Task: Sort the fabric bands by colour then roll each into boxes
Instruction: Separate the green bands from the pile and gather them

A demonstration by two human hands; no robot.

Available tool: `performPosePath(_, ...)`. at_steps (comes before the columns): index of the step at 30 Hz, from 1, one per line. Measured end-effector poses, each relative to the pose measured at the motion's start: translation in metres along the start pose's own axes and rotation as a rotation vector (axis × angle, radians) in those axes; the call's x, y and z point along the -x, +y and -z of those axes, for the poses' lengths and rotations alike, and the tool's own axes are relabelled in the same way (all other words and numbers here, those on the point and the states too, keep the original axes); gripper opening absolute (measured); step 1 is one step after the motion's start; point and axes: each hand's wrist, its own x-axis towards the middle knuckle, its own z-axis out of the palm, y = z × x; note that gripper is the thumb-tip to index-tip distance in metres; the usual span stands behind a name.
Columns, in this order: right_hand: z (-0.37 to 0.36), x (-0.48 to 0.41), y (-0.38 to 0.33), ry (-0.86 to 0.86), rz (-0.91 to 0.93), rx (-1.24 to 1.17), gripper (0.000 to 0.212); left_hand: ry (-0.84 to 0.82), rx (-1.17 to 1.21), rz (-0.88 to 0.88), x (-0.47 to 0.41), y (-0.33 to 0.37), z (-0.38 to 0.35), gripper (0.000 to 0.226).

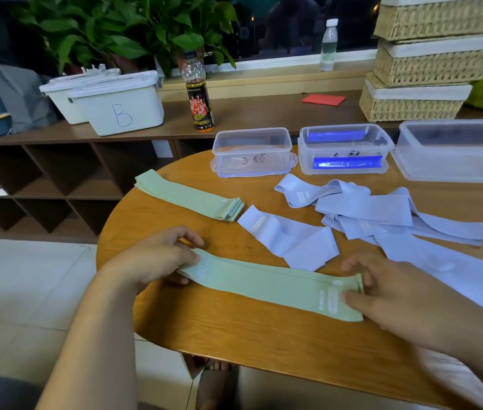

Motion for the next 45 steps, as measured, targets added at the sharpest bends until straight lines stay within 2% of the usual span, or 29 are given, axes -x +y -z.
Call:
performPosePath(2, -0.001, 0.000, 0.004, 0.005, 0.002, -0.075, 0.024, 0.010, 0.019, 0.001, 0.000, -0.002, 0.002, 0.018)
performPosePath(4, 0.000, 0.002, 0.002, 0.029, 0.013, -0.286, 0.028, 0.008, 0.099, -0.020, 0.000, -0.004, 0.007, 0.018)
performPosePath(8, 0.012, 0.001, -0.020, 0.041, 0.040, -0.775, 0.027, 0.132, 0.439, -0.125, -0.004, -0.002, 0.028, 0.023)
performPosePath(11, 0.018, -0.020, -0.046, 0.022, 0.133, -0.833, 0.022, 0.298, 0.612, -0.193, -0.016, 0.005, 0.048, 0.027)
performPosePath(15, 0.010, -0.075, -0.099, 0.008, 0.197, -0.813, 0.016, 0.543, 0.603, -0.252, -0.063, 0.017, 0.093, 0.022)
performPosePath(17, 0.000, -0.109, -0.124, 0.021, 0.196, -0.827, 0.017, 0.650, 0.548, -0.255, -0.092, 0.019, 0.113, 0.020)
performPosePath(20, -0.018, -0.151, -0.148, 0.035, 0.173, -0.805, 0.018, 0.766, 0.326, -0.213, -0.132, 0.011, 0.130, 0.023)
performPosePath(24, -0.040, -0.179, -0.154, 0.042, 0.161, -0.676, 0.018, 0.777, 0.038, -0.177, -0.171, -0.003, 0.142, 0.025)
performPosePath(31, -0.065, -0.197, -0.146, 0.103, 0.195, -0.525, 0.016, 0.778, -0.216, -0.207, -0.211, -0.019, 0.135, 0.025)
performPosePath(35, -0.065, -0.197, -0.146, 0.130, 0.204, -0.461, 0.017, 0.845, -0.399, -0.192, -0.209, -0.020, 0.123, 0.031)
performPosePath(38, -0.054, -0.189, -0.144, 0.171, 0.247, -0.472, 0.020, 0.945, -0.502, -0.260, -0.191, -0.014, 0.108, 0.035)
performPosePath(41, -0.033, -0.172, -0.138, 0.237, 0.276, -0.546, 0.019, 0.968, -0.547, -0.356, -0.163, -0.001, 0.076, 0.028)
performPosePath(43, -0.018, -0.151, -0.128, 0.264, 0.319, -0.578, 0.020, 0.953, -0.530, -0.422, -0.141, 0.007, 0.046, 0.027)
performPosePath(45, -0.006, -0.123, -0.106, 0.302, 0.340, -0.574, 0.019, 0.869, -0.478, -0.474, -0.117, 0.019, 0.009, 0.031)
